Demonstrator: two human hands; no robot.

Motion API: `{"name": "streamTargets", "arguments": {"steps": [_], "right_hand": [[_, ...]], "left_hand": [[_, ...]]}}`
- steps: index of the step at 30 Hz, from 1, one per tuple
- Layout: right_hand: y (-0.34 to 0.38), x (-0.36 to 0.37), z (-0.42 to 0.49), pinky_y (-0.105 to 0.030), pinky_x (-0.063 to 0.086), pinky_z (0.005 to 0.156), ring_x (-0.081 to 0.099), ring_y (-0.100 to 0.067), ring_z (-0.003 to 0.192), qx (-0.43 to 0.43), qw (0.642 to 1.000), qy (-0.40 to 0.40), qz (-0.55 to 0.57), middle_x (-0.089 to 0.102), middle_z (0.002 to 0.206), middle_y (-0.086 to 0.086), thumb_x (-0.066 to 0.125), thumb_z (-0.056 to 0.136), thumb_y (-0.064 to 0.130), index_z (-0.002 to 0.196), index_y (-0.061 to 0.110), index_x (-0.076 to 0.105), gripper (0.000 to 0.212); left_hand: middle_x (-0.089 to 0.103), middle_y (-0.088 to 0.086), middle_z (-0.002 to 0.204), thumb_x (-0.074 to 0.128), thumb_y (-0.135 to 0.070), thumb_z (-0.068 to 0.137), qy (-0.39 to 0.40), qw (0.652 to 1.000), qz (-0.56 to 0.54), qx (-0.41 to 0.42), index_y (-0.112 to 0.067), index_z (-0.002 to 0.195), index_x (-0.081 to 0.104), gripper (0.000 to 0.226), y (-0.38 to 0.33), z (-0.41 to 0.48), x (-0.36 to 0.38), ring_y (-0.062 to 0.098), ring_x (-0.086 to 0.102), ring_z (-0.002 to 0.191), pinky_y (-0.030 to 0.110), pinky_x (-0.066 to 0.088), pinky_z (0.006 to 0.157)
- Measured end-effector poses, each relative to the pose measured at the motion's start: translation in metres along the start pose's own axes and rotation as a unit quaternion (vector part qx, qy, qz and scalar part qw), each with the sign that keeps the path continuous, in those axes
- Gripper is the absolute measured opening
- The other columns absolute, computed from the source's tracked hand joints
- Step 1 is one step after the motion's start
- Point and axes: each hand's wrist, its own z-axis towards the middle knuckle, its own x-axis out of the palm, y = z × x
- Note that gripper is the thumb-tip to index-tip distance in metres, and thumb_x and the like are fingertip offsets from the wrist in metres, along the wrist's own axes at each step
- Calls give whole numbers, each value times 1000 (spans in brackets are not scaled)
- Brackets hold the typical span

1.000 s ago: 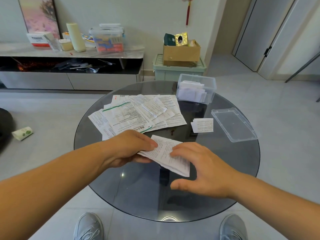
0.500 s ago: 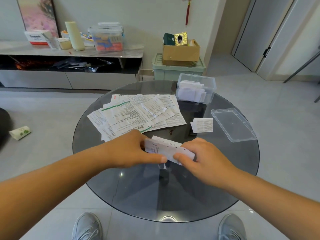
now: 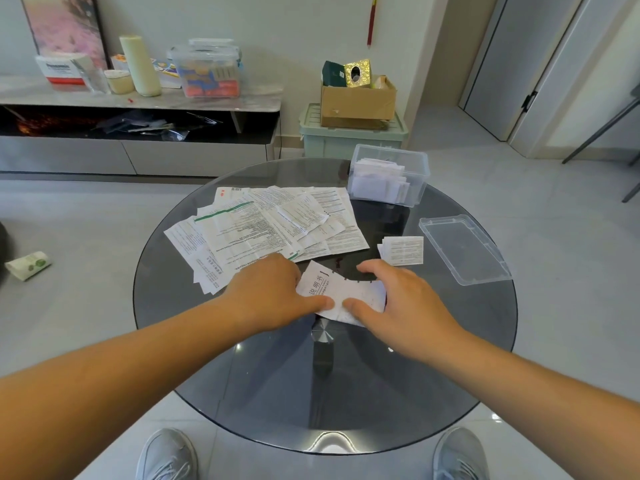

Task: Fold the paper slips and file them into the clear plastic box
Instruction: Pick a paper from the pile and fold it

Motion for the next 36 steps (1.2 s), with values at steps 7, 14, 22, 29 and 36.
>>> {"name": "streamTargets", "arguments": {"steps": [7,14,22,29,36], "right_hand": [[-5,10,2,-34,29,97,39,-14,111,-13,997,-2,-75,42,105,12,57,85,67,127,42,54,48],[-10,15,2,-29,21,91,28,-10,103,-35,995,-8,-96,33,103,12,49,88,71,135,47,50,53],[-11,18,-3,-32,21,91,30,-13,110,-42,992,-18,-114,32,107,11,30,82,80,131,47,50,62],[-9,15,-3,-32,21,98,28,-13,119,-38,995,-6,-89,32,115,11,49,90,65,133,45,48,47],[-20,9,-7,-32,18,101,26,-11,121,-21,996,-1,-88,31,119,14,50,90,66,137,50,47,50]], "left_hand": [[56,-5,90,62,-77,76,-1,999,40,1,-29,80,47,50,-3,-4,0,15,57,81,32,50,66],[36,3,155,58,-44,94,-97,959,86,251,-23,147,43,59,1,-13,12,25,35,141,42,35,114],[44,-9,151,32,-58,95,4,971,15,239,-40,138,57,53,14,-7,24,13,38,139,40,32,115],[38,-15,148,22,-66,86,-2,977,15,214,-49,137,54,62,8,-9,26,7,26,137,34,18,114],[32,-20,150,26,-64,88,14,981,34,193,-52,139,49,57,4,-10,22,5,20,139,33,12,113]]}}
